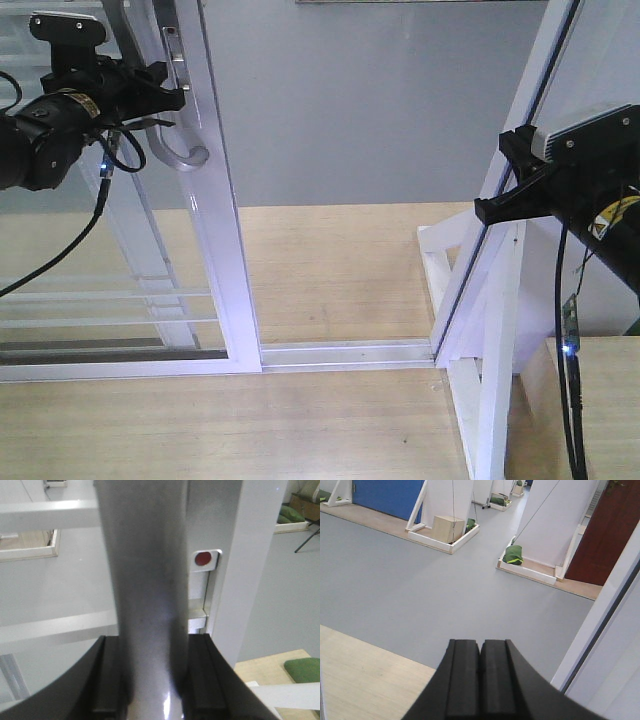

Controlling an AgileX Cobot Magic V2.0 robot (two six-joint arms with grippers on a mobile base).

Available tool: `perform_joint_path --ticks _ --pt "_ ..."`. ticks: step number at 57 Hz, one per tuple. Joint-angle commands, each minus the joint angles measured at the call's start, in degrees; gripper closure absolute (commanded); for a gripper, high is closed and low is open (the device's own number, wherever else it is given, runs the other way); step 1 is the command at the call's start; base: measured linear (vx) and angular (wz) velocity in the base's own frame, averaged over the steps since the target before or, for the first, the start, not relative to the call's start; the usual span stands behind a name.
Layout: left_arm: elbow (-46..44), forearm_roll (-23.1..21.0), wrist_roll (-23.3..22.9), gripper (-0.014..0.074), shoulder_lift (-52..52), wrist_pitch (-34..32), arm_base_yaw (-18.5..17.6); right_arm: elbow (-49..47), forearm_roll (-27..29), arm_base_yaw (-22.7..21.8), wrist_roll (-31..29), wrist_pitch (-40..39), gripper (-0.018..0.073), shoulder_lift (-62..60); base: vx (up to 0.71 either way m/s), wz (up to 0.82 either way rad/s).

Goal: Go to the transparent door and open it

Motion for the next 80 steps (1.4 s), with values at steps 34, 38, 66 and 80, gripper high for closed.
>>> perform_joint_path --ticks 34,38,66,80 --pt "-1.69 -3.09 -0.31 0.0604 -8.26 7.41 7.37 -1.40 0.78 -0.25 -0.28 -4.71 0.0565 -1.92 0.00 0.00" --pt "-1.69 -3.04 -0.18 0.0602 -8.54 8.24 7.98 -1.40 0.78 -0.25 -0.28 -4.71 0.0565 -1.92 0.00 -0.01" --pt "-1.69 -2.54 3.27 0.0602 -9.44 11.36 11.12 -1.40 0.78 -0.25 -0.29 -4.66 0.0565 -1.92 0.00 0.00" --pt "0.57 -2.66 4.54 0.0602 -12.59 13.33 13.73 -1.40 0.78 -0.25 -0.24 -4.38 0.0565 -1.92 0.00 0.00"
